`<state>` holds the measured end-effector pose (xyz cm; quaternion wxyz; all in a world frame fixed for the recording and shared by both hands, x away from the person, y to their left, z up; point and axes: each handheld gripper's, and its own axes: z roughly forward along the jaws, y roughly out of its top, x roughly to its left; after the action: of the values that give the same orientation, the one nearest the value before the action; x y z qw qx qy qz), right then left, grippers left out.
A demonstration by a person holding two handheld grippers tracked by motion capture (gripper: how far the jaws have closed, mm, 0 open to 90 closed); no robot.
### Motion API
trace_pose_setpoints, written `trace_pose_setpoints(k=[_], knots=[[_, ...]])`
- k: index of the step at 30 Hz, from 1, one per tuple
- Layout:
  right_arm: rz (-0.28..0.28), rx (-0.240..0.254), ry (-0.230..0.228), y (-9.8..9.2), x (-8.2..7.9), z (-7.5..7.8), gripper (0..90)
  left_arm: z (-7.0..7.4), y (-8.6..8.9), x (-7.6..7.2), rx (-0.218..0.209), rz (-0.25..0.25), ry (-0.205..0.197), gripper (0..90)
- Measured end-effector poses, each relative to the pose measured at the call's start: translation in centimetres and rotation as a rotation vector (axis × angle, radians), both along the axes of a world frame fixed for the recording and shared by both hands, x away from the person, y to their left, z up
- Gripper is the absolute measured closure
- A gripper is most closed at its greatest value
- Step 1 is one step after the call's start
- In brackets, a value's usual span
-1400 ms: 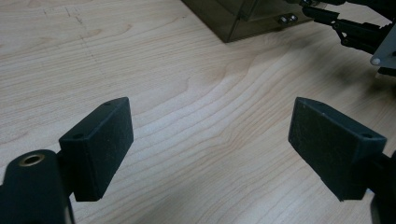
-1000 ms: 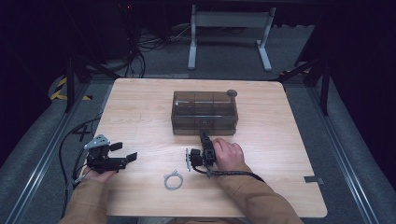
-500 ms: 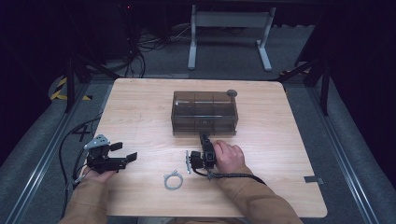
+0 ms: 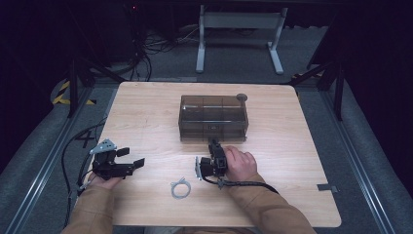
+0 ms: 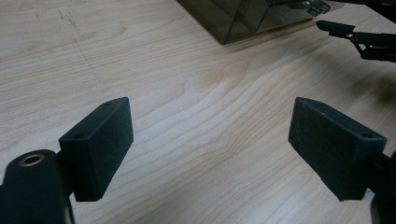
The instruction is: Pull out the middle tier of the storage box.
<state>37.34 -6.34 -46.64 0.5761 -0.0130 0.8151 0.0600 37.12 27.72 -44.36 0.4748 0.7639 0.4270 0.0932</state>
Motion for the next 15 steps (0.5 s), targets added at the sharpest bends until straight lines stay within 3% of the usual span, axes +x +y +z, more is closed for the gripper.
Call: trace_pose_setpoints(k=[9,15], knots=[[0.044,0.162,0.154,-1.3,-0.1,2.2,61.9,0.1,-0.5,0.5,0.001,-0.012,0.004,14.8],[0.048,0.265,0.225,-2.4,-0.1,3.7,59.8,0.0,-0.6,0.8,-0.007,-0.015,0.004,14.7]])
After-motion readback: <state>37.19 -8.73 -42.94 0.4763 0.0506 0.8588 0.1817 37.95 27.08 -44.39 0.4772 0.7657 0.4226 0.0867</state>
